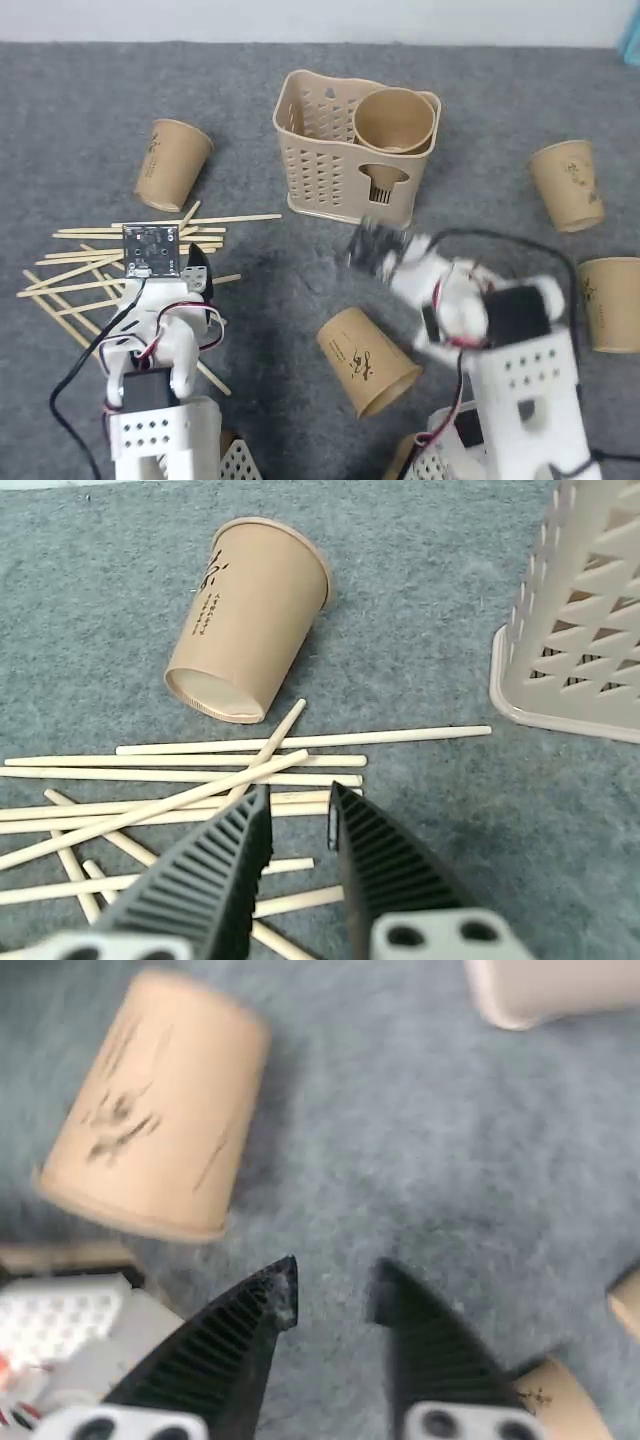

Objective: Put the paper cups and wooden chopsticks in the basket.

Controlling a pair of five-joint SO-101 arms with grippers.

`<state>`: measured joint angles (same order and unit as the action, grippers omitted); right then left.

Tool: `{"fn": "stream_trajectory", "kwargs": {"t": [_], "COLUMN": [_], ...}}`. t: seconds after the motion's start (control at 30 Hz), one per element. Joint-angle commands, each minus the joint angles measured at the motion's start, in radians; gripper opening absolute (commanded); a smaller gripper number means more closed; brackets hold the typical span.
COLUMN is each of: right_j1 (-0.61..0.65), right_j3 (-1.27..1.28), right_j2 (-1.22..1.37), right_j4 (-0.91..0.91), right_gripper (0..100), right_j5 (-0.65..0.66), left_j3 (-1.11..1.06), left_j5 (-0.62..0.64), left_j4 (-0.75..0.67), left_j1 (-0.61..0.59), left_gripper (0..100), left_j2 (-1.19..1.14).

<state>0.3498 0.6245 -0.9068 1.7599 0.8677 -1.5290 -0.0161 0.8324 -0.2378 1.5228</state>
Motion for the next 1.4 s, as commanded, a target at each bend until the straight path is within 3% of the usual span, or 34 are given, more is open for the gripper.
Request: {"fn": "stream_trajectory", "kwargs": {"t": [0.0,0.23,0.37,0.63,0.83,0.97,1.03,1.37], "right_j1": [0.061,0.15,0.242,0.389,0.398,0.395,0.369,0.189], "right_j3": [0.184,0.298,0.305,0.322,0.42,0.413,0.39,0.187], "right_j2": [-0.116,-0.157,-0.156,-0.156,-0.163,-0.166,-0.166,-0.154], "right_j4": [0.042,0.042,0.041,-0.019,-0.226,-0.321,-0.366,-0.39], "right_gripper": [28.7,28.7,28.6,28.6,27.3,11.3,0.1,0.7], "right_j5": [0.233,0.485,0.497,0.364,0.206,0.115,0.052,-0.215], "left_j3": [0.005,-0.005,-0.005,-0.013,-0.013,-0.015,-0.015,-0.015], "left_j5": [-0.008,-0.009,-0.009,-0.009,-0.009,-0.009,-0.009,-0.009], "left_j4": [-0.029,-0.048,-0.06,-0.066,-0.066,-0.066,-0.066,-0.066], "left_j1": [0.003,0.003,0.003,0.006,0.008,0.006,0.006,0.003], "left_gripper": [9,9,9,9,9,9,9,9], "left_j2": [0.012,0.012,0.009,0.012,0.012,0.012,0.012,0.012]}}
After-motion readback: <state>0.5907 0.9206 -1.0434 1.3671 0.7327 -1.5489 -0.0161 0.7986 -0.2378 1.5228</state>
